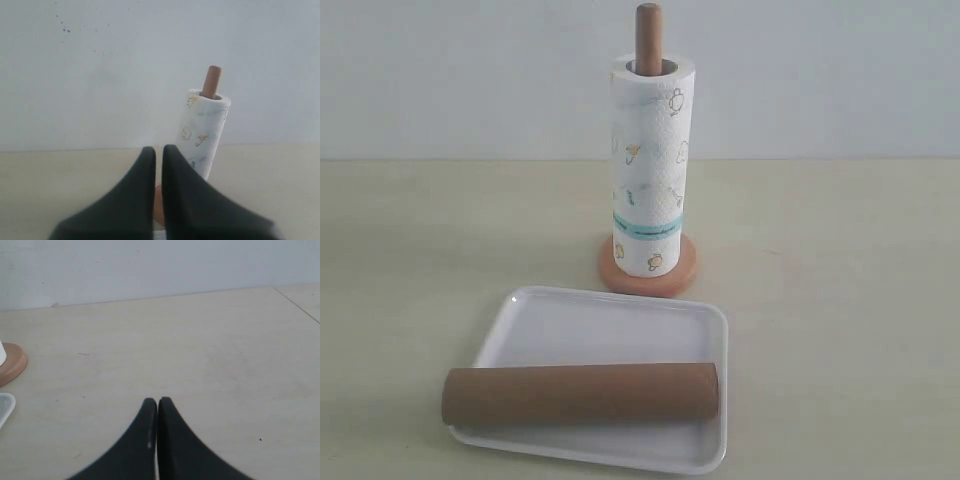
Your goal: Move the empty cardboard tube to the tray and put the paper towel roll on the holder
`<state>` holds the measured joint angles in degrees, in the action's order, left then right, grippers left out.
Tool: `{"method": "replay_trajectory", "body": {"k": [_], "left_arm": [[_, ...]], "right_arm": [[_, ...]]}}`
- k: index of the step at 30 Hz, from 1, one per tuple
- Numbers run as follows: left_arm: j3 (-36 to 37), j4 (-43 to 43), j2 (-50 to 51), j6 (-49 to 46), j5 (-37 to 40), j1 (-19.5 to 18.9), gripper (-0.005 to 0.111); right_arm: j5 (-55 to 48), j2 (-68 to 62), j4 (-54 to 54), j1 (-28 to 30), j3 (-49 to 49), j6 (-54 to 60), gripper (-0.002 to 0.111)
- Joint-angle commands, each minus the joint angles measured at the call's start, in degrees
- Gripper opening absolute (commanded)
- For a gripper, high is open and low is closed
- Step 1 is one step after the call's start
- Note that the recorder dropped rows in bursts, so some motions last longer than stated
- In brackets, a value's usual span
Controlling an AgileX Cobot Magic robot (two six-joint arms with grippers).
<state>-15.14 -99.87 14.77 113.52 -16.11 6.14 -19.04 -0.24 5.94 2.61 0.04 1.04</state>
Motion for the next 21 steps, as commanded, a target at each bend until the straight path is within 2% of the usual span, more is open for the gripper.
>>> {"method": "replay_trajectory", "body": {"k": [1,2,3,6,10,12,14,15,18,19,20,21], "left_arm": [[2.81,2.34,-5.08,6.88,1.0,-0.93,0.004],[3.08,6.25,-5.68,6.88,1.7,-0.93,0.004],[3.09,14.18,-6.05,6.88,3.08,-0.93,0.004],[3.09,30.67,-6.05,6.88,5.94,-0.93,0.004],[3.09,61.55,-6.05,6.88,7.14,-0.93,0.004],[3.09,69.74,-6.05,6.88,7.14,-0.93,0.004],[3.61,72.6,-6.46,3.04,7.54,-0.93,0.004],[3.9,76.42,-7.68,-7.07,9.78,-0.93,0.004],[5.93,97.04,-10.24,-53.54,12.28,-0.93,0.004],[6.58,101.05,-10.82,-67.32,12.28,-0.93,0.004],[7.4,104.48,-11.63,-77.43,13.28,-0.93,0.004],[8.14,105.5,-12.65,-83.74,15.33,-0.93,0.004]], "right_arm": [[0.46,0.24,-0.4,0.24,-0.04,0.14,0.0],[0.46,0.24,-0.4,0.24,-0.04,0.14,0.0],[0.46,0.24,-0.4,0.24,-0.04,0.14,0.0],[0.46,0.24,-0.4,0.24,-0.04,0.14,0.0],[0.46,0.24,-0.4,0.24,-0.04,0.14,0.0],[0.46,0.24,-0.4,0.24,-0.04,0.14,0.0],[0.46,0.24,-0.4,0.24,-0.04,0.14,0.0],[0.46,0.24,-0.4,0.24,-0.04,0.14,0.0],[0.44,0.24,-0.3,0.24,-0.04,0.14,0.0],[0.6,0.24,-0.31,0.24,-0.04,0.14,0.0],[0.73,0.24,-0.31,0.24,-0.04,0.14,0.0],[0.6,0.24,-0.31,0.24,-0.04,0.14,0.0]]}}
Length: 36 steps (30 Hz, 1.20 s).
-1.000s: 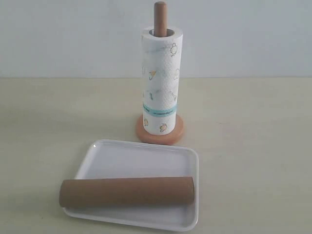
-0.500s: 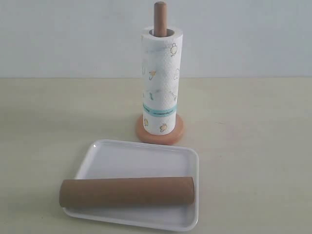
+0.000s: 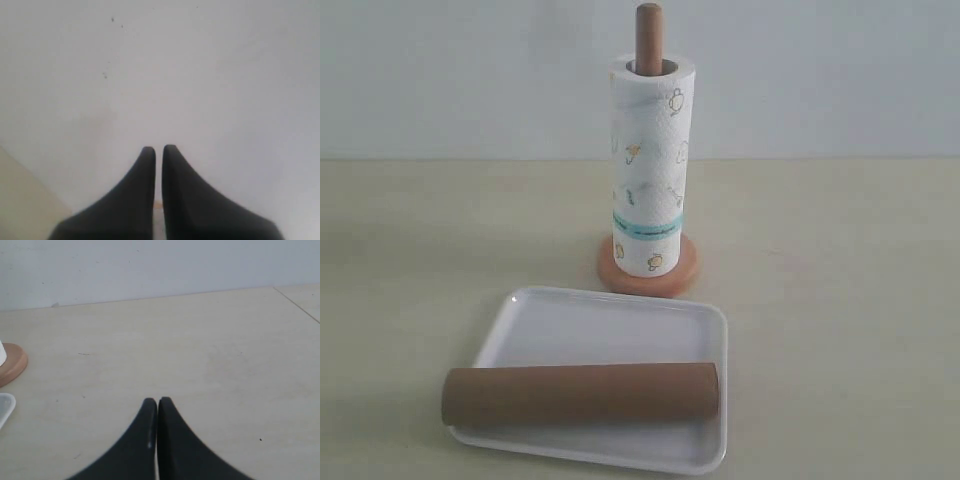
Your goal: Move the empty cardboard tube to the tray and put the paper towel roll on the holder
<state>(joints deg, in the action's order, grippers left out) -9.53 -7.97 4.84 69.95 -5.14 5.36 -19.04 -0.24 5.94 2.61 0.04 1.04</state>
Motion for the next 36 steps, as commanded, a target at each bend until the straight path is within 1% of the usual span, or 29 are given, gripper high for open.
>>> {"method": "replay_trajectory", "body": {"k": [1,3,5,6,9,13,17,18,36], "left_arm": [[3.26,12.91,-3.51,-44.46,5.92,-0.14,0.004],[5.23,12.67,-4.84,-56.44,8.05,-0.14,0.004],[7.59,12.67,-4.84,-64.16,8.16,-0.14,0.004],[8.84,12.67,-4.84,-65.62,8.16,-0.14,0.004],[9.53,12.67,-4.84,-64.55,9.18,-0.14,0.004],[9.53,11.03,-4.84,-61.34,15.87,-0.14,0.004],[9.53,3.36,-4.84,-52.6,22.66,-0.14,0.004],[9.53,2.82,-4.84,-51.25,22.51,-0.14,0.004],[9.53,2.83,-4.84,-51.54,22.62,-0.14,0.004]], "right_arm": [[0.6,0.24,-0.31,0.24,-0.04,0.14,0.0],[0.6,0.24,-0.31,0.24,-0.04,0.14,0.0],[0.6,0.24,-0.31,0.24,-0.04,0.14,0.0],[0.6,0.24,-0.31,0.24,-0.04,0.14,0.0],[0.6,0.24,-0.31,0.24,-0.04,0.14,0.0],[0.6,0.24,-0.31,0.24,-0.04,0.14,0.0],[0.6,0.24,-0.31,0.24,-0.04,0.14,0.0],[0.6,0.24,-0.31,0.24,-0.04,0.14,0.0],[0.6,0.24,-0.31,0.24,-0.04,0.14,0.0]]}}
